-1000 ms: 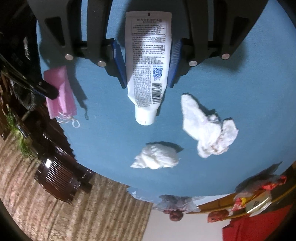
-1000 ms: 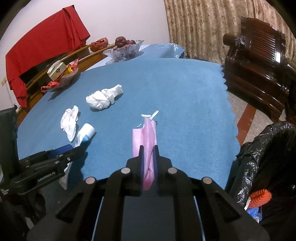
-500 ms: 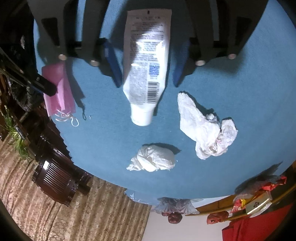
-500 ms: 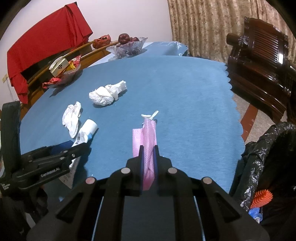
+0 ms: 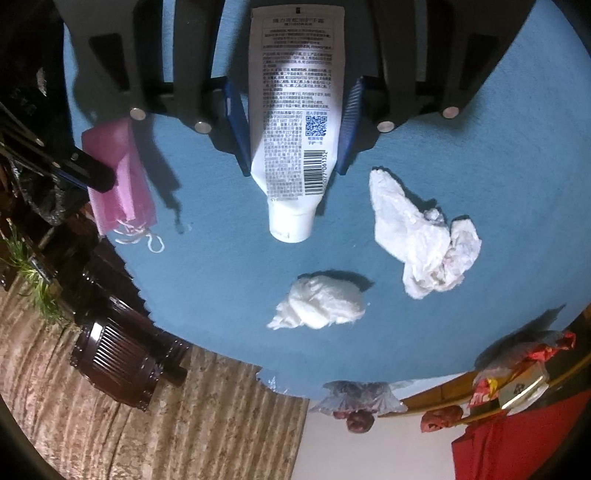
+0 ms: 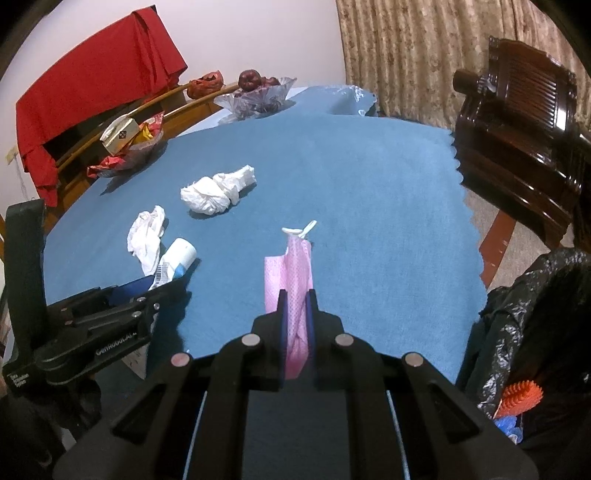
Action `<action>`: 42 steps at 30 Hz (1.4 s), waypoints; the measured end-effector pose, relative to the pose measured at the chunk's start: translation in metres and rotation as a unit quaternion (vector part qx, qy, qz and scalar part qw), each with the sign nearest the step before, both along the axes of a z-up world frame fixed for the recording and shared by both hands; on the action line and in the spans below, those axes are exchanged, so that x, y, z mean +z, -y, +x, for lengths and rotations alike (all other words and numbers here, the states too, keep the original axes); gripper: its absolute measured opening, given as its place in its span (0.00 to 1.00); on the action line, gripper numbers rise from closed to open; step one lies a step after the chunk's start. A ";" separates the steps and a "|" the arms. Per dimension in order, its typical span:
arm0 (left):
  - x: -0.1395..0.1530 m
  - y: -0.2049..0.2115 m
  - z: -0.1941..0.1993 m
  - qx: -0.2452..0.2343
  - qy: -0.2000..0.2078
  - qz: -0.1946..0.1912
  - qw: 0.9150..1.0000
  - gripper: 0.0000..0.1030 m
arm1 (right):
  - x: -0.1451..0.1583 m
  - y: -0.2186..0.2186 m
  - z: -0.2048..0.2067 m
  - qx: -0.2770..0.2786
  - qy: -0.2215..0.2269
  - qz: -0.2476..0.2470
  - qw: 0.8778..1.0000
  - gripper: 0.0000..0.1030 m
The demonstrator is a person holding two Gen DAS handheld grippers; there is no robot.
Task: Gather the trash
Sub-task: 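Carry the pink mask and white tube over the bin and release them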
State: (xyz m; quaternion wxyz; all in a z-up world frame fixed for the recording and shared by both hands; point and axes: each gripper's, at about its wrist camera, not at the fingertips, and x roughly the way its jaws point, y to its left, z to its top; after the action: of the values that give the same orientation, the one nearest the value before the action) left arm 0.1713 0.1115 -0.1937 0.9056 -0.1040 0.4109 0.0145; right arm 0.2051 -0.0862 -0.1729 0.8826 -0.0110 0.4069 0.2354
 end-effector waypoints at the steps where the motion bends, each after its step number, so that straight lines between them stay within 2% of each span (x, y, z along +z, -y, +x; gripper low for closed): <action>1: 0.003 0.002 0.000 -0.002 0.003 0.001 1.000 0.43 | 0.003 0.001 -0.001 0.002 0.003 0.003 1.000 0.08; 16: 0.059 0.039 0.000 -0.042 0.053 0.011 0.998 0.43 | 0.062 0.042 -0.021 -0.027 0.065 0.033 0.997 0.07; 27: 0.091 0.115 0.001 -0.119 0.085 -0.001 0.989 0.43 | 0.100 0.133 -0.050 -0.108 0.108 0.020 0.988 0.07; 34: 0.102 0.177 0.001 -0.182 0.097 -0.013 0.978 0.43 | 0.101 0.195 -0.072 -0.172 0.111 0.004 0.979 0.07; 42: 0.101 0.243 0.005 -0.244 0.097 -0.022 0.965 0.43 | 0.084 0.252 -0.093 -0.232 0.098 -0.015 0.968 0.07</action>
State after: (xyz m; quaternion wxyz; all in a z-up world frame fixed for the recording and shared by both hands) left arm 0.1765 -0.1312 -0.0924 0.9146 -0.0212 0.3346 -0.2260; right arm 0.1124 -0.3383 -0.0888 0.9484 0.0471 0.3132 0.0154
